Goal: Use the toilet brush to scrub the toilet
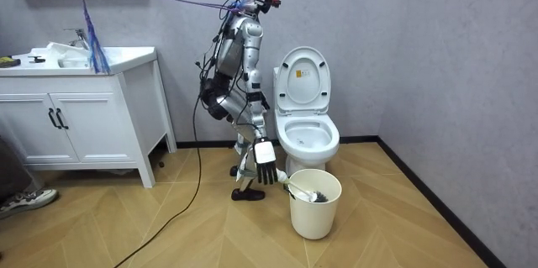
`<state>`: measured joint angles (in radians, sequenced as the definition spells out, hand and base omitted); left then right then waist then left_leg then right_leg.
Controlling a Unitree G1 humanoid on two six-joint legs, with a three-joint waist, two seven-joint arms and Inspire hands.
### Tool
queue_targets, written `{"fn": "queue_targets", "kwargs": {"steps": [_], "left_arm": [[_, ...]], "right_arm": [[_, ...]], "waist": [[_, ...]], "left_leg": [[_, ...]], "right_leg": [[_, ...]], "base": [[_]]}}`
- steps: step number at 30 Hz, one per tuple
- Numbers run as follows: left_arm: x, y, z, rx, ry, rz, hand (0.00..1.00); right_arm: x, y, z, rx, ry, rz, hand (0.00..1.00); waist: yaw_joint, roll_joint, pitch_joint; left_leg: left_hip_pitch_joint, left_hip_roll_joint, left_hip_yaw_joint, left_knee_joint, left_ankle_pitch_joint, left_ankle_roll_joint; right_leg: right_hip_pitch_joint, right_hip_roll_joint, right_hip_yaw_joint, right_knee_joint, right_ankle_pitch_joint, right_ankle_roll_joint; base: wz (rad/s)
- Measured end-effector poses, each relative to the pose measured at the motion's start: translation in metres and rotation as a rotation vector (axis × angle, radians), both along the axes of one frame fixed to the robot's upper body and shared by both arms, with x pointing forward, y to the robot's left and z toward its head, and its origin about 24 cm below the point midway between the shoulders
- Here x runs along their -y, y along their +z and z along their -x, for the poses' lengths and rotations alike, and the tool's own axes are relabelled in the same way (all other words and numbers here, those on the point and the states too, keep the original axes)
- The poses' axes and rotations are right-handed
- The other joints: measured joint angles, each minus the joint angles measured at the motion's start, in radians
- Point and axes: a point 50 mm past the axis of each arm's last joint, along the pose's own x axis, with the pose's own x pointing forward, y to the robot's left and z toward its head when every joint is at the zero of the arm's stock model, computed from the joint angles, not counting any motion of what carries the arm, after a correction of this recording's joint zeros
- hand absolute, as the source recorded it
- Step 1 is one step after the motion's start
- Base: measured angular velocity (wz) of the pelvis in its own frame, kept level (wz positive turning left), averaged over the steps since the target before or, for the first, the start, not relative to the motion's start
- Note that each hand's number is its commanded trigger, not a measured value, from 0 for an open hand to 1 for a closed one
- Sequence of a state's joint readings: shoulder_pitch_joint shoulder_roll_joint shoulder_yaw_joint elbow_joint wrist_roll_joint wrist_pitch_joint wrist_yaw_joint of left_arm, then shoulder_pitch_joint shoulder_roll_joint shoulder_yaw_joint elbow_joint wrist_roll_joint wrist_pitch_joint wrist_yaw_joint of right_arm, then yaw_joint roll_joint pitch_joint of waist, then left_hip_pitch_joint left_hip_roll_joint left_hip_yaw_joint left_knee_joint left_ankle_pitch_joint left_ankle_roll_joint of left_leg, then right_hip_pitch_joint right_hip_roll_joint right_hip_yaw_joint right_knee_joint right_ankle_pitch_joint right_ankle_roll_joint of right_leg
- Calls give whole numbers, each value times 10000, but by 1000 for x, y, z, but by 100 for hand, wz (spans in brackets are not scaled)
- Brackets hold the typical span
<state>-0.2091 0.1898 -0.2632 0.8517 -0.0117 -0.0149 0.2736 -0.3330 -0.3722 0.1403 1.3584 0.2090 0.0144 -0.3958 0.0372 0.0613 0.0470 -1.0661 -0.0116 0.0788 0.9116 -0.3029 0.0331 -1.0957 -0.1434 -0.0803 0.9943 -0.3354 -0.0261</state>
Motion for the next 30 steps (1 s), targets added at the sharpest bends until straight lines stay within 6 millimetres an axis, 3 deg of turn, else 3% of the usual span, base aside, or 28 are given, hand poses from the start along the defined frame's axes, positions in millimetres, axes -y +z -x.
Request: {"fn": "queue_targets", "kwargs": {"steps": [13, 26, 27, 29, 30], "left_arm": [[-9, 11, 0, 598, -369, -543, 0], [-7, 9, 6, 529, -363, -418, 0], [-7, 9, 6, 520, -350, -398, 0], [-7, 9, 6, 521, -353, -396, 0], [-7, 9, 6, 520, -354, -396, 0]], "right_arm": [[16, 14, -6, 22, 557, 733, 0], [16, 12, -5, -138, 724, 550, 3], [16, 12, -5, -149, 720, 548, 22], [16, 12, -5, -156, 714, 558, 79], [16, 12, -4, -173, 709, 560, 100]], "waist": [[3, 58, -13], [136, 129, -18], [140, 129, -18], [166, 129, -18], [166, 129, -18]], "left_leg": [[-1189, -1, 14, 1211, -321, 18], [-1522, -49, 34, 1454, -360, -16], [-1565, -49, 35, 1496, -368, -25], [-1759, -38, 31, 1611, -387, -42], [-1793, -43, 27, 1638, -393, -51]], "right_leg": [[-1144, -176, -8, 1235, -404, -84], [-1524, -295, -9, 1642, -567, -165], [-1569, -299, -4, 1691, -579, -180], [-1760, -307, -9, 1823, -621, -221], [-1799, -312, -8, 1865, -637, -227]], "base": [[4], [3], [0], [2], [6]]}}
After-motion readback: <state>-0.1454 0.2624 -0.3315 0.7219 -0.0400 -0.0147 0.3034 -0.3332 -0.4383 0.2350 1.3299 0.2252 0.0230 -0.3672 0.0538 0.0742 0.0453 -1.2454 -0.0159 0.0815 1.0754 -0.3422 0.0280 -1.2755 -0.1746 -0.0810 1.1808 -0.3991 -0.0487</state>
